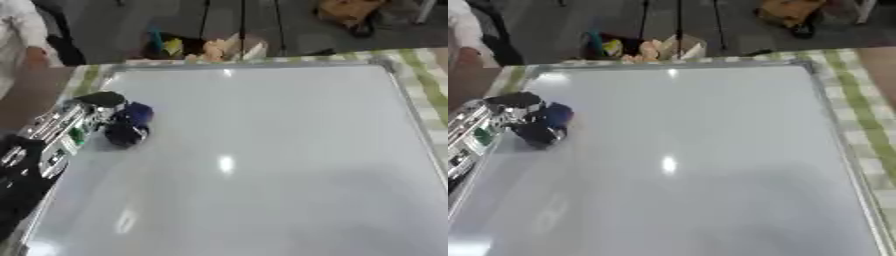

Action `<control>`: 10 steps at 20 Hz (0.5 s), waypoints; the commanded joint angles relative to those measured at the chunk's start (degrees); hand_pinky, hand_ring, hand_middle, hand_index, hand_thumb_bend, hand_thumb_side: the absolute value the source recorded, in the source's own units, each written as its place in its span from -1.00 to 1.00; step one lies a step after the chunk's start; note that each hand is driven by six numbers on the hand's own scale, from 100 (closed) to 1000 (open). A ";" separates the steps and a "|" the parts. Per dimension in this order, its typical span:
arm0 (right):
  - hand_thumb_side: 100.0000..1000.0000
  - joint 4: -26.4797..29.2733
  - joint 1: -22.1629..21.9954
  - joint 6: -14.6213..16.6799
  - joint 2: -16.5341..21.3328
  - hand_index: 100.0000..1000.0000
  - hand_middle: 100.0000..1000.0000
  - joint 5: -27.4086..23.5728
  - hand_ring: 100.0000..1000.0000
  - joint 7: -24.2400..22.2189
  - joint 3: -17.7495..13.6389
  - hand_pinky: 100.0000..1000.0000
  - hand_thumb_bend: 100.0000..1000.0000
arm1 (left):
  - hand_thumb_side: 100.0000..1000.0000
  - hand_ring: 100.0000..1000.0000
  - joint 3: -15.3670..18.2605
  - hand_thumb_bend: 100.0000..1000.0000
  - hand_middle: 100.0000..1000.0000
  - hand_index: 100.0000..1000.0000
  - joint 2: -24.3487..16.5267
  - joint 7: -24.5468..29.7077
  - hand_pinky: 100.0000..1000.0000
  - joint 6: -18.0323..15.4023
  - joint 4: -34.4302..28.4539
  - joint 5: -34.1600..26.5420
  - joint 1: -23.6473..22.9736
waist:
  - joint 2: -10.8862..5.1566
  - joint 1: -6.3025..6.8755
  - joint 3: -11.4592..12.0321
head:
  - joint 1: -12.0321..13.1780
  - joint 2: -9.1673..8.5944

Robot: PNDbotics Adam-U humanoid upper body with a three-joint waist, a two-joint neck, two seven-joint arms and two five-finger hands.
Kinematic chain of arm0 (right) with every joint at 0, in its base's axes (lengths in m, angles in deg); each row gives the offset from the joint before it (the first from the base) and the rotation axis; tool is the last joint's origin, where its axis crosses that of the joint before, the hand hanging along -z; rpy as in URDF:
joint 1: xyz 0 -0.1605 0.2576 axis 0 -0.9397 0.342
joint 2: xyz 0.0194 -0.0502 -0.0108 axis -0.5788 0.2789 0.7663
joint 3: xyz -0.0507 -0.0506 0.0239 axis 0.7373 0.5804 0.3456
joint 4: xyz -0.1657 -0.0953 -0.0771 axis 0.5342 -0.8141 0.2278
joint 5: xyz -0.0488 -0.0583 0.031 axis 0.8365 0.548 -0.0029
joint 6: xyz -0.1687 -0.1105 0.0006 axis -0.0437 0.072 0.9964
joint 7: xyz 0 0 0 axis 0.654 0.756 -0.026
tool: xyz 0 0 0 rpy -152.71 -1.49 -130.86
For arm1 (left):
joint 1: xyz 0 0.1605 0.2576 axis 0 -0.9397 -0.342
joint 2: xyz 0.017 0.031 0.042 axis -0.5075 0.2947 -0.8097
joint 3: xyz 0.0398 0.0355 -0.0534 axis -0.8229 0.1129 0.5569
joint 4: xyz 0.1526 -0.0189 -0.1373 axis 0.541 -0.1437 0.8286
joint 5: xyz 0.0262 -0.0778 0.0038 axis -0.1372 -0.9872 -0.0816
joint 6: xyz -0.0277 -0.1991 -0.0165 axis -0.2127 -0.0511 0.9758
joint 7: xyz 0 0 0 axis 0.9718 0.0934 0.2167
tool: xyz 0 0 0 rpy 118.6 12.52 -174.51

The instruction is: Wipe the whiteboard clean with a brush.

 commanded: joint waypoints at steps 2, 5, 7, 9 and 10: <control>0.53 0.89 0.59 0.04 0.76 0.32 -0.12 -0.33 0.08 -0.21 -0.29 0.28 -1.00 | 0.16 0.03 -1.01 -1.00 -0.21 0.29 -2.19 1.61 -0.25 -0.26 -3.66 -1.66 0.60 | -1.68 -0.03 -0.11 | 0.28 -0.67; 0.53 0.89 0.61 0.00 0.77 0.32 -0.12 -0.43 0.08 -0.23 -0.29 0.28 -1.00 | 0.17 0.03 -1.52 -1.00 -0.21 0.29 -2.42 2.48 -0.24 -0.30 -5.06 -1.91 0.61 | -1.75 0.04 -0.12 | 0.36 -0.64; 0.52 0.89 0.58 -0.03 0.76 0.32 -0.12 -0.47 0.08 -0.21 -0.32 0.28 -1.00 | 0.17 0.03 -1.78 -1.00 -0.21 0.29 -2.57 3.07 -0.24 -0.39 -5.59 -2.00 0.47 | -1.78 0.07 -0.10 | 0.37 -0.67; 0.52 0.89 0.58 -0.06 0.75 0.32 -0.12 -0.50 0.08 -0.19 -0.32 0.28 -1.00 | 0.17 0.04 -2.00 -1.00 -0.20 0.29 -2.67 3.53 -0.24 -0.48 -5.83 -2.06 0.34 | -1.78 0.09 -0.09 | 0.39 -0.71; 0.52 0.89 0.59 -0.07 0.75 0.32 -0.12 -0.51 0.08 -0.18 -0.32 0.28 -1.00 | 0.16 0.04 -2.12 -1.00 -0.20 0.29 -2.73 3.71 -0.24 -0.57 -5.90 -2.05 0.28 | -1.78 0.09 -0.09 | 0.39 -0.73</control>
